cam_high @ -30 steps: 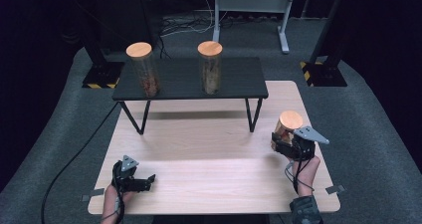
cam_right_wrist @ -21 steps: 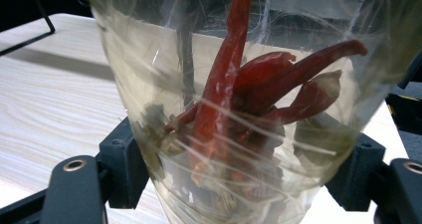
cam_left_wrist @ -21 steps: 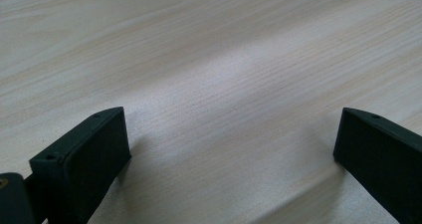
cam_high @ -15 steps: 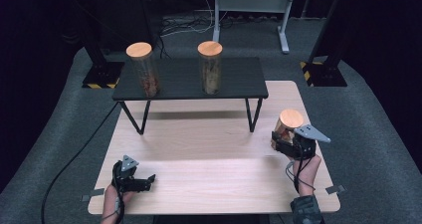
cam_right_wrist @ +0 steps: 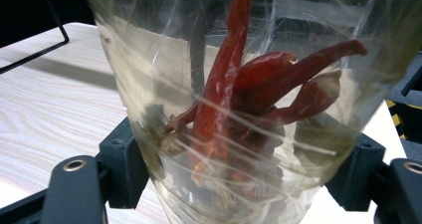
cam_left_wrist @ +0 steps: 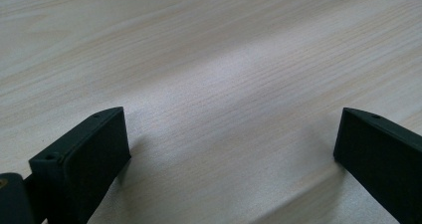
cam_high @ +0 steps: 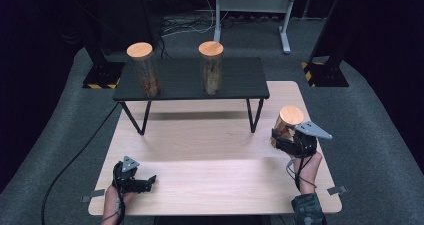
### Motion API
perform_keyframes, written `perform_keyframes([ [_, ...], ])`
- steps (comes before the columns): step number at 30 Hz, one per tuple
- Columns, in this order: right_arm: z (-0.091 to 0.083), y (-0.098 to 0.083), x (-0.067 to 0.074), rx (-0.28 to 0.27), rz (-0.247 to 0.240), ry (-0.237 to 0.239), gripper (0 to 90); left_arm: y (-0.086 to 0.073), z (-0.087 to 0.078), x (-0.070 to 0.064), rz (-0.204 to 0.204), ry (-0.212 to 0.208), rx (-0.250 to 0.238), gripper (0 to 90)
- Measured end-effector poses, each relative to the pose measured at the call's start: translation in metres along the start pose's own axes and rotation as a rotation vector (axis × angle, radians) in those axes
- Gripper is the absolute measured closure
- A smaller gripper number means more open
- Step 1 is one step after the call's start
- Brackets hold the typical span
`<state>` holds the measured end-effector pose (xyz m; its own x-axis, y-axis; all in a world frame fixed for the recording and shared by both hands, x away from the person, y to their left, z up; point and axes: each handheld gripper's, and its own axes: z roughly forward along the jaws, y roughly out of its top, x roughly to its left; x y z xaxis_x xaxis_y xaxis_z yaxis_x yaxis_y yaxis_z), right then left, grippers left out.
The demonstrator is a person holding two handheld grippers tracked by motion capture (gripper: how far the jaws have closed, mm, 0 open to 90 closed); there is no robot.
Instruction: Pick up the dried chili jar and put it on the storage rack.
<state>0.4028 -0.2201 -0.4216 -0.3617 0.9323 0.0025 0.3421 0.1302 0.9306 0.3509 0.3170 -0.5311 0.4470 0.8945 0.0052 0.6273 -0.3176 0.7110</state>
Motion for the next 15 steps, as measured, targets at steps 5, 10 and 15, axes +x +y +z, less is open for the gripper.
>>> perform_keyframes([
  [5,0.002,0.005,0.001,0.004,-0.007,0.007,24.2,0.000,0.000,0.000,0.000,0.000,0.001,0.1],
  [10,0.003,0.009,0.003,0.004,-0.015,0.010,24.2,0.000,0.000,0.000,0.000,-0.002,0.000,0.1],
  [15,0.003,0.015,0.004,-0.001,-0.019,0.013,24.2,0.000,0.000,0.000,0.002,-0.003,0.000,0.1],
])
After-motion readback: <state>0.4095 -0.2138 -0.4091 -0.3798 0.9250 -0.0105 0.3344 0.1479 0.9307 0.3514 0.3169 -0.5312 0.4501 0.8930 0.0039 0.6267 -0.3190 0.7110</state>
